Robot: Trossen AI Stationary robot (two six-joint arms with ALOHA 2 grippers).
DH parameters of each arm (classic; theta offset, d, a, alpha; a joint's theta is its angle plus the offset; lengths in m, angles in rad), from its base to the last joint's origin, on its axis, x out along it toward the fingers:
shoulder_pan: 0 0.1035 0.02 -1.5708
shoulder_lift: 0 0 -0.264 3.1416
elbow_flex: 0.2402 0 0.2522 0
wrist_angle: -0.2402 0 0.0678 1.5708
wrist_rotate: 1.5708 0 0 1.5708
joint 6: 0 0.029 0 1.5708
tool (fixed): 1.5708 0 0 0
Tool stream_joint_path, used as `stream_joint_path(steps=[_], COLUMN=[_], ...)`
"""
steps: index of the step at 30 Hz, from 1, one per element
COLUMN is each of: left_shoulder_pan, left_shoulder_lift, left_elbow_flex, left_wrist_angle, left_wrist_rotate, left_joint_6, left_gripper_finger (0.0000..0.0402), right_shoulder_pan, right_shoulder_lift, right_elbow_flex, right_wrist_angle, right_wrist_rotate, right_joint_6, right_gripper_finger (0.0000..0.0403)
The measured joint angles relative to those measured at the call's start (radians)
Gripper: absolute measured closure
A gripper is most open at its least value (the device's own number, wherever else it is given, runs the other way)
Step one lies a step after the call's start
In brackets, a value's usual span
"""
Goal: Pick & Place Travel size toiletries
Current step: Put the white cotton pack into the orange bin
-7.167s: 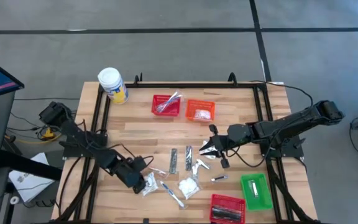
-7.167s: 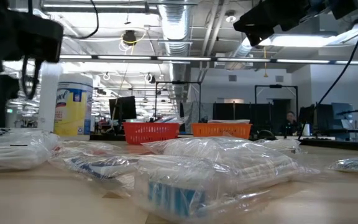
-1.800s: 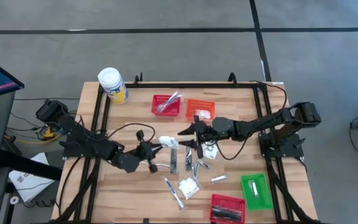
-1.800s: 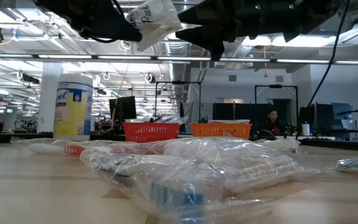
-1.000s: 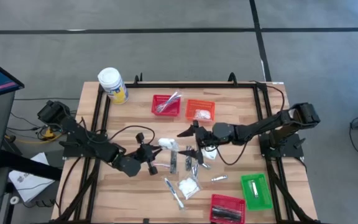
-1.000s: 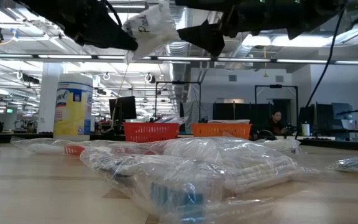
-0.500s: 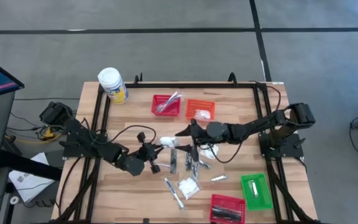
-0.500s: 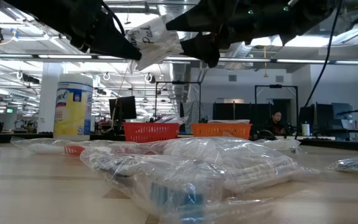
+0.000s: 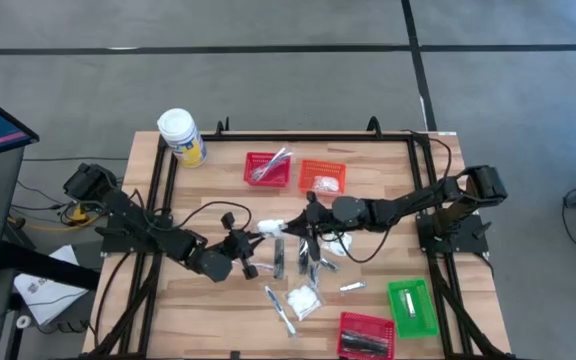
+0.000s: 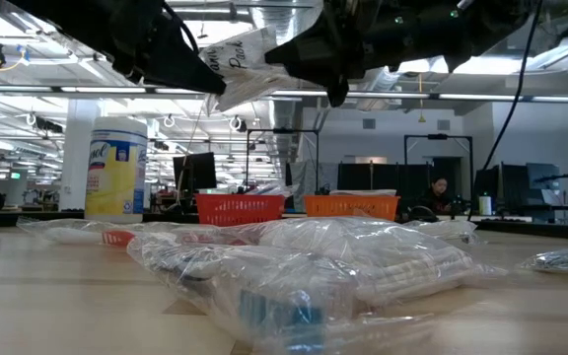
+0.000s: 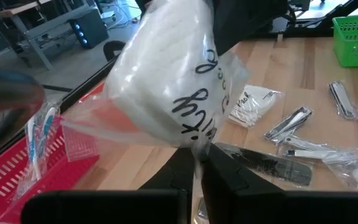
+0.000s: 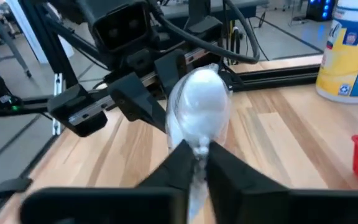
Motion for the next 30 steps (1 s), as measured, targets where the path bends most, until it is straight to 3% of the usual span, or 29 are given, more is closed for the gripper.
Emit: stream_joint_path(steps=[8, 15, 18, 23, 26, 30], left_shoulder_pan=[-0.024, -0.143, -0.175, -0.170, -0.130, -0.068], left_shoulder_lift=[-0.081, -0.246, -0.296, -0.328, -0.320, -0.311], left_elbow_flex=[0.000, 0.001, 0.001, 0.001, 0.001, 0.001], left_wrist_angle=[-0.003, 0.005, 0.006, 0.055, 0.198, 0.506], left_wrist_rotate=[-0.029, -0.183, -0.253, -0.268, -0.188, 0.155], left_joint_6=[0.053, 0.134, 0.150, 0.192, 0.309, 0.559], left_gripper_finger=[0.0358, 0.0310, 0.0289, 0.0259, 0.0248, 0.0240], right_shoulder_pan=[-0.025, -0.049, -0.046, -0.031, -0.003, 0.051], right_shoulder_lift=[-0.017, -0.118, -0.181, -0.286, -0.310, -0.280], right_elbow_flex=[0.000, -0.001, -0.001, -0.002, -0.001, -0.001], right_wrist_angle=[0.037, 0.055, 0.095, 0.272, 0.425, 0.584], right_wrist_rotate=[-0.006, 0.001, -0.001, -0.004, -0.025, -0.032], right_joint_6=[-0.034, -0.079, -0.116, -0.192, -0.239, -0.297], right_gripper_finger=[0.0397, 0.0399, 0.0400, 0.0401, 0.0401, 0.0402])
